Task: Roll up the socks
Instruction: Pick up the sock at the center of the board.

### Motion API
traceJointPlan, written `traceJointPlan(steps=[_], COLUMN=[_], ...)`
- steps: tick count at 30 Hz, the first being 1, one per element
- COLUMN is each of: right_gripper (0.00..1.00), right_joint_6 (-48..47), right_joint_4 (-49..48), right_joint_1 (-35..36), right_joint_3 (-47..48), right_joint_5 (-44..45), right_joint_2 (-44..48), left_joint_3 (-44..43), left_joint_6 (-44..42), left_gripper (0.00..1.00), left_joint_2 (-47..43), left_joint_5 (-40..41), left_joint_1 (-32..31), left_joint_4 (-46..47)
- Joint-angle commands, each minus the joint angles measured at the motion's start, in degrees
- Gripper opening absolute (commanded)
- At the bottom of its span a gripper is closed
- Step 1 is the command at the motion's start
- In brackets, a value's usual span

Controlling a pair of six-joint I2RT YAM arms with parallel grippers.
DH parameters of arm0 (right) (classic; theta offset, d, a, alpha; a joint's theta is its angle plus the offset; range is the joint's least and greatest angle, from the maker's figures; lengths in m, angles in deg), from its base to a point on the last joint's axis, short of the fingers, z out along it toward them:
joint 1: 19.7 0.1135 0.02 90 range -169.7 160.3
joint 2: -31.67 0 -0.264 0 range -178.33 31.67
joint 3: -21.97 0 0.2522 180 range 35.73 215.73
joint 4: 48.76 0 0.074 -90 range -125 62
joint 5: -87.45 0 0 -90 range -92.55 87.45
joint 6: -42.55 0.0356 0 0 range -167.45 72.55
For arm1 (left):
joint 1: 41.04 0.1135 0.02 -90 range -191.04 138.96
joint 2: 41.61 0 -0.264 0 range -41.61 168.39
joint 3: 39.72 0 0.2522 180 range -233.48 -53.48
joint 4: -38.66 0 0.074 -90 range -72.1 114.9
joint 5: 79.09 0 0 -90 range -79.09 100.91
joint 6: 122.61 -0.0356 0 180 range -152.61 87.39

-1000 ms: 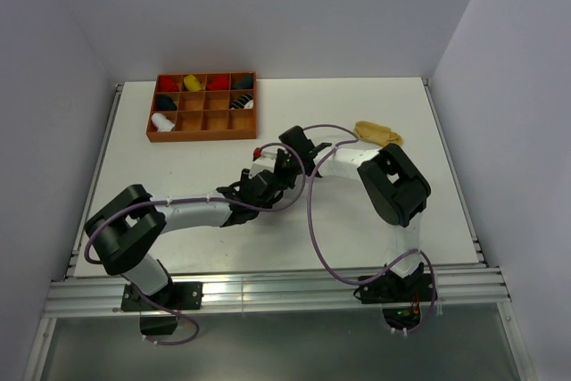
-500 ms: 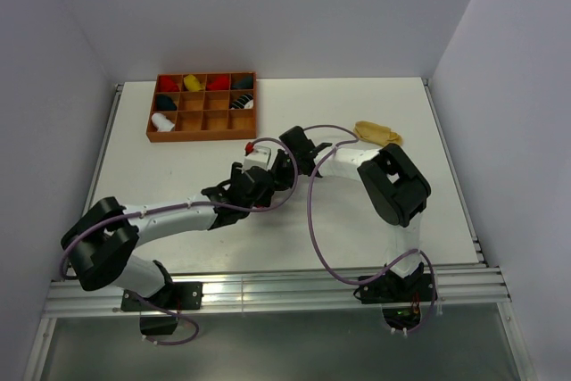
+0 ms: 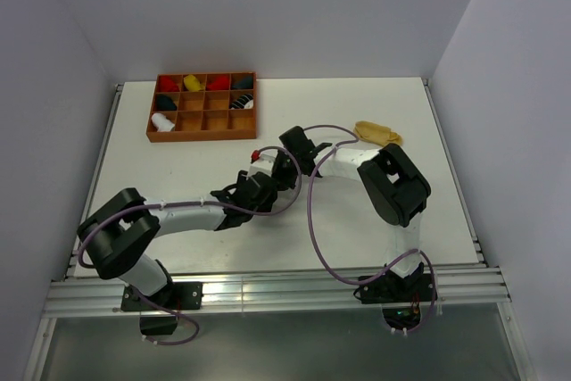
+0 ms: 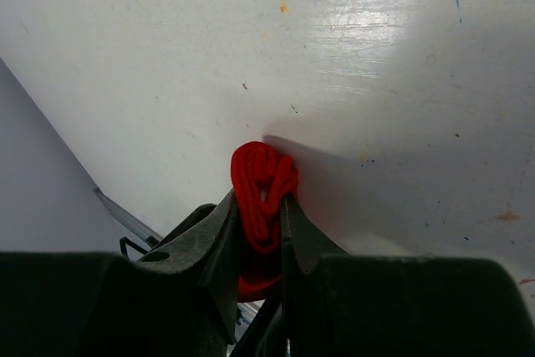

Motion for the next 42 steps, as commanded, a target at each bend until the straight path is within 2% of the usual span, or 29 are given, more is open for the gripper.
traceJointPlan(steps=[1,9,14,15,19,20,22,23,25,26,29,32,37,42], right_gripper=[0.00,0.00,0.00,0.00,0.00,0.00,0.10,0.19,0.30,0.41,0.57,0.66,0.68,0.68], right_joint_6=[-0.40,0.04,0.04,0.21,-0.05,-0.05,-0.66,-0.75,-1.45,-1.54,-3.03,-3.83,-7.25,-12.43], right_joint_4=[-0.05,0.22,0.57,0.48,0.31,0.22,0.39,0.92,1.36,1.79,3.20,4.87,7.86,10.06], right_joint_1=[-0.19,-0.19,-0.10,-0.10,-0.10,-0.10,-0.36,-0.71,-1.50,-2.55,-5.45,-7.91,-14.51,-18.03], right_joint_3=[0.37,1.07,1.51,1.51,1.42,1.34,1.33,1.42,1.42,1.34,1.51,1.42,0.29,-2.53], right_joint_5=[0.04,-0.40,-0.31,-0.40,-0.67,-0.75,-0.58,-0.23,-0.05,0.12,0.47,0.91,1.70,2.67], right_joint_2=[1.35,0.65,0.39,0.39,1.17,1.44,2.93,3.46,5.56,6.36,9.61,12.95,19.27,26.22], left_joint_3=[0.75,-1.27,-2.06,-2.15,-1.80,-1.62,-1.01,-0.31,0.31,0.84,1.37,0.50,-1.88,-10.30], left_joint_6=[0.35,-0.44,-0.88,-0.97,-0.88,-0.71,-0.27,0.26,0.79,1.31,1.49,1.75,3.77,5.62], left_gripper=[0.62,0.52,0.41,0.28,0.01,0.01,0.01,0.01,0.01,0.01,0.01,0.01,0.01,0.01], left_joint_2=[1.99,6.83,8.32,8.50,7.37,6.84,4.47,3.50,0.35,-0.72,-4.41,-6.70,-9.34,-8.73], left_joint_5=[-1.23,-1.49,-1.49,-1.84,-2.28,-2.19,-2.72,-3.16,-4.39,-4.74,-5.79,-6.32,-6.68,-2.82], left_joint_1=[0.08,-0.01,-0.01,-0.09,-0.01,-0.01,0.43,0.78,2.09,2.80,5.17,7.20,11.75,19.04], left_joint_4=[2.75,1.88,1.35,1.44,1.61,1.53,1.70,2.05,2.23,2.32,2.49,1.53,-1.97,-8.13])
